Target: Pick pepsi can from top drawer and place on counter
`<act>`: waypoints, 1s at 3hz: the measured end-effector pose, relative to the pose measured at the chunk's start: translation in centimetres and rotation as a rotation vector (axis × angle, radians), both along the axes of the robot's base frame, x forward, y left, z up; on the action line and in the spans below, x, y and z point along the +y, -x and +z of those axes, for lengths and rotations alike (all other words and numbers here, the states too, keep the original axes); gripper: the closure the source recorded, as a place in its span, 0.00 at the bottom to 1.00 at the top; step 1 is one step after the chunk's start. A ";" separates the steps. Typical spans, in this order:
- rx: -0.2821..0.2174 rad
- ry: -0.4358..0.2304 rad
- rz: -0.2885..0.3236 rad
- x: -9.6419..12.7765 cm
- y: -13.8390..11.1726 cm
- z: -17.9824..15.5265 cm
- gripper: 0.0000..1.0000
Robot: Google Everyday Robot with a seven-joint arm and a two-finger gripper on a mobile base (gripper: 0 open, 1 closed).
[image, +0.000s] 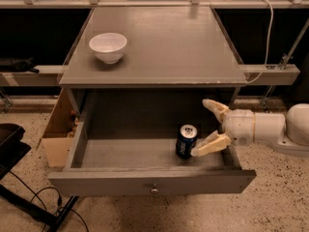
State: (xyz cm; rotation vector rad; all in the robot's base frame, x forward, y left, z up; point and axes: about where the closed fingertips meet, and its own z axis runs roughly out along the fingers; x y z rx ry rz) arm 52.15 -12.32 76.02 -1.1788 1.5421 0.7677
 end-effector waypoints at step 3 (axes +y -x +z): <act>-0.003 0.126 0.038 -1.3 -3.3 -6.1 0.00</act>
Offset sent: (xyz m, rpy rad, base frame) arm 0.0439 -0.0373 -0.0683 -0.1583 -0.0262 0.0198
